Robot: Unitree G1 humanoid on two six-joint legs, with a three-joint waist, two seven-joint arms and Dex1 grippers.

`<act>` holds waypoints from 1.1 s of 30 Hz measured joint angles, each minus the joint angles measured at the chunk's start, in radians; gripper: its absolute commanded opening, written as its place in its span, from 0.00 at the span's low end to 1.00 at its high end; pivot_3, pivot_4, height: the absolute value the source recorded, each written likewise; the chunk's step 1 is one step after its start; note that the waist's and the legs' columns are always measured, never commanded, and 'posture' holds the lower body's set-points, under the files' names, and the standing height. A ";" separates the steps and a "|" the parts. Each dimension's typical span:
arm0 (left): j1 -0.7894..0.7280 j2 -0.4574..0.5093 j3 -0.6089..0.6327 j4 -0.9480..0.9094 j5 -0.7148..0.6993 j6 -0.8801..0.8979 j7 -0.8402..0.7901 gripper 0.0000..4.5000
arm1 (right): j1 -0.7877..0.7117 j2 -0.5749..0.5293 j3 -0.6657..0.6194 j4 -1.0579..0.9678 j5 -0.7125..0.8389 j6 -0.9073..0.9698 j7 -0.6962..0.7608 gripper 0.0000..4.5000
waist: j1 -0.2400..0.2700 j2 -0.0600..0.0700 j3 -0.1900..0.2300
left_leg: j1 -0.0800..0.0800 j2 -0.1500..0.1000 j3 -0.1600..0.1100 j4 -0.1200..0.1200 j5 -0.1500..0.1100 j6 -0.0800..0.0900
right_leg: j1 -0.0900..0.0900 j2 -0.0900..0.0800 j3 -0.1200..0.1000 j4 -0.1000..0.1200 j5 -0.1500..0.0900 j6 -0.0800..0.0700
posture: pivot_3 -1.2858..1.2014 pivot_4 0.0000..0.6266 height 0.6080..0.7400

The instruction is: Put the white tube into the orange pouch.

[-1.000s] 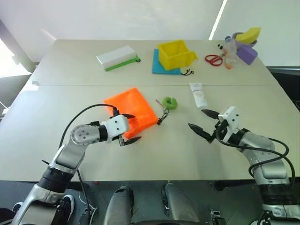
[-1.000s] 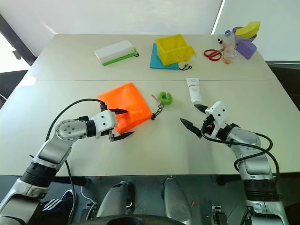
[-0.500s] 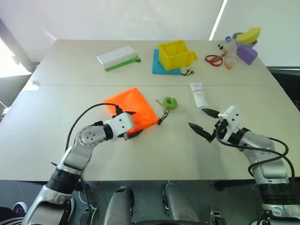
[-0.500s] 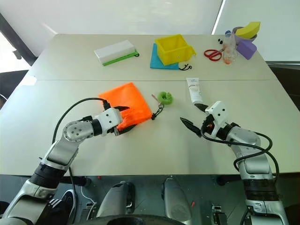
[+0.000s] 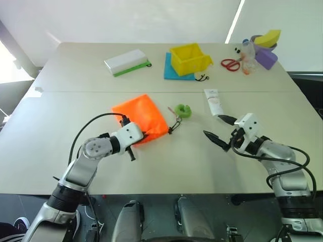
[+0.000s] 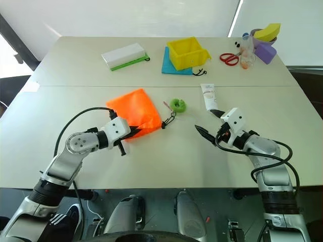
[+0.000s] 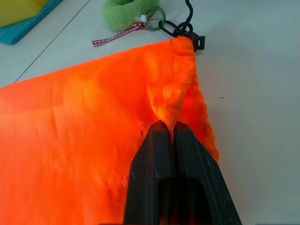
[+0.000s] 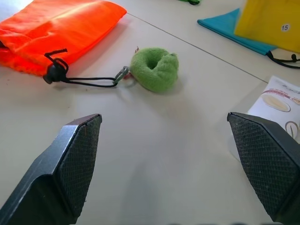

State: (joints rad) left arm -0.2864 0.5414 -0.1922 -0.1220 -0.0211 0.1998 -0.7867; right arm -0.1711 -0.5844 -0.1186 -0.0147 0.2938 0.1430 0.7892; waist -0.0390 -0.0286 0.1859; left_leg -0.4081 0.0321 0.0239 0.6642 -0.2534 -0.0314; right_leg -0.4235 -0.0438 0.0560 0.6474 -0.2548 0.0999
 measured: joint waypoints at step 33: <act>0.097 -0.019 0.077 -0.006 -0.177 -0.125 -0.095 0.01 | -0.371 0.062 0.027 0.061 -0.097 0.612 -0.410 1.00 | -0.002 0.000 0.000 | -0.001 0.000 0.000 -0.001 0.000 0.000 | -0.001 -0.001 0.000 0.000 0.000 -0.002 | 0.52 0.24 1.00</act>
State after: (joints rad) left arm -0.1898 0.5222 -0.1154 -0.1278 -0.1977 0.0751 -0.8821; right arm -0.5425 -0.5226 -0.0915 0.0466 0.1969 0.7546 0.3795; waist -0.0409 -0.0281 0.1860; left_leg -0.4087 0.0321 0.0240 0.6636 -0.2534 -0.0312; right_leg -0.4245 -0.0448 0.0562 0.6475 -0.2551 0.0983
